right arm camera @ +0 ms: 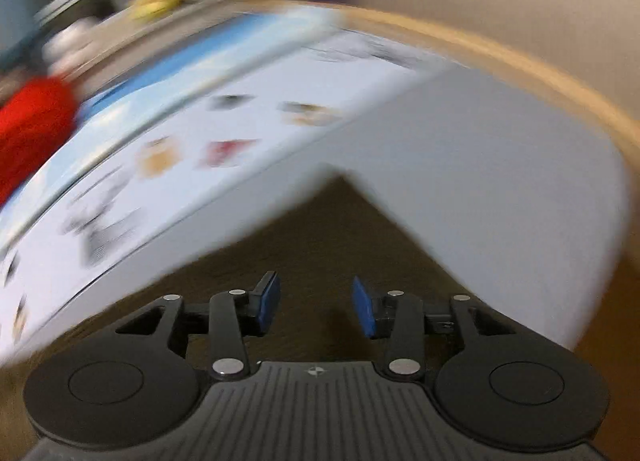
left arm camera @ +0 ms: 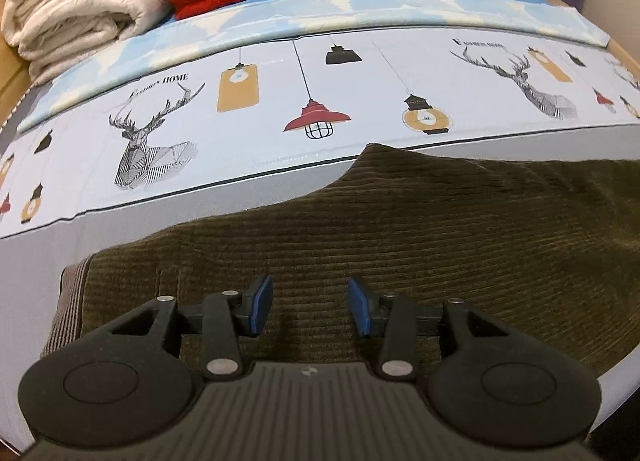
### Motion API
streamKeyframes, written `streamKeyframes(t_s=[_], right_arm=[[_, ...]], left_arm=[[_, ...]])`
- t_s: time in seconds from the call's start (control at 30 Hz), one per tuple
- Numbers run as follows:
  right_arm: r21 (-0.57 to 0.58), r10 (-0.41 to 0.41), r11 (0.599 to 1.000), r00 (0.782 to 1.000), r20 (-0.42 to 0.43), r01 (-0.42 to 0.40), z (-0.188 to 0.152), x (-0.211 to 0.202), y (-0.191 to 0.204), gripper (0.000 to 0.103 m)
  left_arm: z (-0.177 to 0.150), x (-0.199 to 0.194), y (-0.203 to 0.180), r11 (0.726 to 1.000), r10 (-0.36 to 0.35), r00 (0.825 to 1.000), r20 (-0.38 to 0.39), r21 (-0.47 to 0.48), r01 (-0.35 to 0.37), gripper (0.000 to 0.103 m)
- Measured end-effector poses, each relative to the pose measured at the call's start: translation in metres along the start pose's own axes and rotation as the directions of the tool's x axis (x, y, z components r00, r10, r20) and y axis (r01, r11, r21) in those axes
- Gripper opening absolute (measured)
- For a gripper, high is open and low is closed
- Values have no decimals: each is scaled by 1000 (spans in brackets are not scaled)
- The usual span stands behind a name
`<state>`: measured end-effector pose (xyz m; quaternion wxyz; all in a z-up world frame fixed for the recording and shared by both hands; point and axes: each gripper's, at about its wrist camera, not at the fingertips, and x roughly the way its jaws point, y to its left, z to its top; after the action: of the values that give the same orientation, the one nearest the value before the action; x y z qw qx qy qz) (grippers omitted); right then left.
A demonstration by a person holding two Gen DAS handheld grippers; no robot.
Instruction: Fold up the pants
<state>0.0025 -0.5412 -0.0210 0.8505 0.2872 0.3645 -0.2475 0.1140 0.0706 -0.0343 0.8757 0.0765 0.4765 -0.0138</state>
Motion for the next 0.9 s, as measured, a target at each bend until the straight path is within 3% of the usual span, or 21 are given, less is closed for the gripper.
streamKeyframes(t_s=[0.07, 0.2, 0.27, 0.33, 0.43, 0.5, 0.63, 0.77, 0.8, 0.83, 0.9], right_arm=[[172, 38, 984, 999, 14, -40, 1, -4, -43, 44], [215, 14, 976, 999, -30, -7, -4, 1, -79, 43], [198, 22, 980, 999, -44, -13, -7, 5, -78, 43], [169, -53, 984, 998, -36, 58, -8, 1, -75, 43], [271, -113, 955, 993, -47, 121, -5, 0, -89, 44], [330, -68, 940, 996, -57, 83, -8, 2, -97, 45], [309, 11, 950, 990, -138, 32, -14, 24, -88, 47], [285, -11, 957, 989, -144, 53, -17, 31, -79, 50], [287, -17, 956, 990, -141, 57, -15, 33, -76, 49], [287, -29, 956, 991, -131, 66, -15, 33, -74, 36], [312, -8, 949, 995, -100, 38, -11, 33, -71, 28]], left_arm=[[1, 2, -2, 1000, -1, 1000, 0, 8, 1, 47], [4, 5, -5, 1000, 5, 1000, -5, 11, -5, 47], [5, 5, -9, 1000, 5, 1000, -7, 14, -5, 47], [5, 6, -13, 1000, 7, 1000, -9, 24, -6, 47], [5, 8, -20, 999, 13, 1000, -13, 51, -12, 47], [4, 9, -22, 998, 19, 1000, -15, 65, -18, 47], [4, 10, -20, 998, 23, 1000, -19, 65, -22, 47], [3, 10, -20, 997, 22, 1000, -18, 69, -20, 47], [3, 10, -20, 997, 21, 1000, -17, 70, -20, 47], [3, 9, -19, 997, 20, 1000, -17, 69, -19, 47], [3, 9, -17, 998, 19, 1000, -15, 65, -18, 47]])
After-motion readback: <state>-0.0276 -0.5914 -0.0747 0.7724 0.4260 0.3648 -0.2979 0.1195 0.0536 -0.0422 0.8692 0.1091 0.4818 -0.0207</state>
